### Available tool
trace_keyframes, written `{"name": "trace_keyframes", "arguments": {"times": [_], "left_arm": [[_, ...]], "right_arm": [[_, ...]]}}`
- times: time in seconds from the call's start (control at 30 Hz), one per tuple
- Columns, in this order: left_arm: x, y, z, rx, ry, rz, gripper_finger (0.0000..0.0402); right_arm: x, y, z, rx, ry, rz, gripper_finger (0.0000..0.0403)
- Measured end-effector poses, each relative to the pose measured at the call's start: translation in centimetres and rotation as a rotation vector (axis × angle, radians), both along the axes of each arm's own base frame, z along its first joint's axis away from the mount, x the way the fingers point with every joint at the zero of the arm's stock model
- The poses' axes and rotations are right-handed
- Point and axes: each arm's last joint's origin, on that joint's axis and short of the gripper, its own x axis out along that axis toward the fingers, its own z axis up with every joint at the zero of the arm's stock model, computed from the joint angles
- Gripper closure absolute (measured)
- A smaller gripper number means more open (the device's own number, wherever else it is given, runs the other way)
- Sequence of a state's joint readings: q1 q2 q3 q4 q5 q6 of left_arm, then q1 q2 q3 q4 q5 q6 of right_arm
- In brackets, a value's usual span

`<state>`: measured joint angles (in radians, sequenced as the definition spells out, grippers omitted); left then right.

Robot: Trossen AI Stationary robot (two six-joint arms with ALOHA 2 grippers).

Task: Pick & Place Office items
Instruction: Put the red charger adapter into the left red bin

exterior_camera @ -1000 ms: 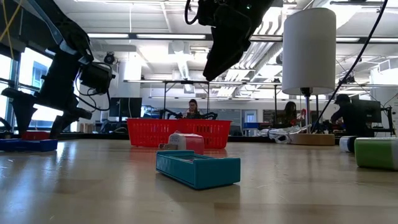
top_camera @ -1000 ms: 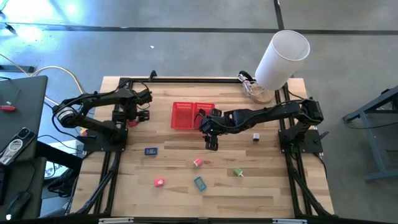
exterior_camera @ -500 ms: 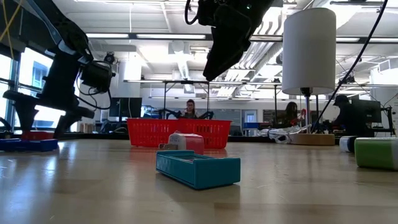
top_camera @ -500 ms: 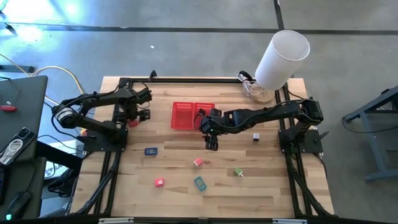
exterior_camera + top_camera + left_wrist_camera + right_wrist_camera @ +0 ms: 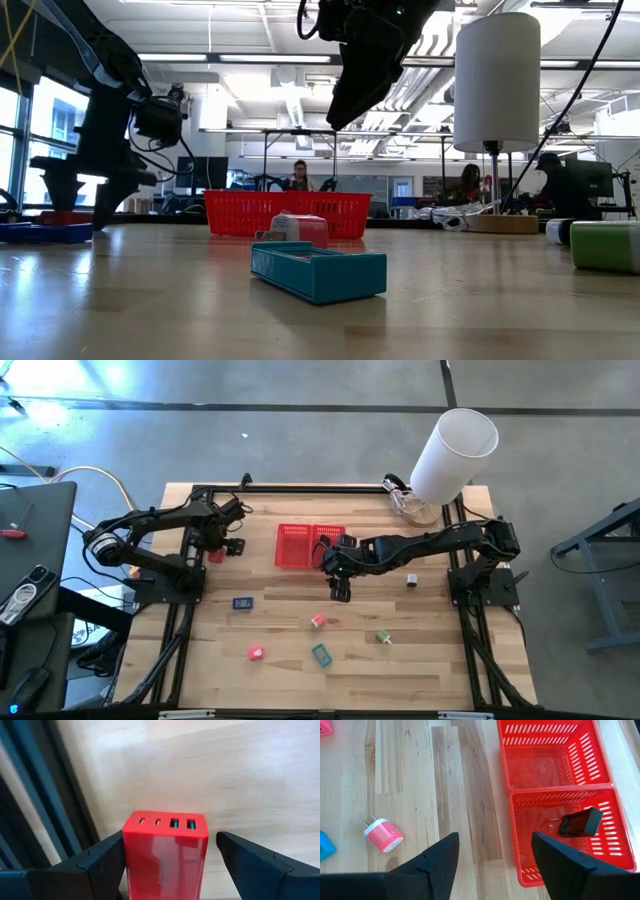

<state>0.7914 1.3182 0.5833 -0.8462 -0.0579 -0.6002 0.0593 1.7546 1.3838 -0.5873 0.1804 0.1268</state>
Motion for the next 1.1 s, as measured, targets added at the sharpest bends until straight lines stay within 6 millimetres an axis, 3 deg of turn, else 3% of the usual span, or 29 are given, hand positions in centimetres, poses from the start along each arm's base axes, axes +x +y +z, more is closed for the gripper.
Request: {"name": "trace_keyframes", "arguments": {"times": [1.1], "left_arm": [[0.08,-0.18,0.07,-0.037,-0.021,0.001,0.0108]], "right_arm": [[0.0,-0.01,0.0,0.001,-0.002,-0.008,0.0165]]}}
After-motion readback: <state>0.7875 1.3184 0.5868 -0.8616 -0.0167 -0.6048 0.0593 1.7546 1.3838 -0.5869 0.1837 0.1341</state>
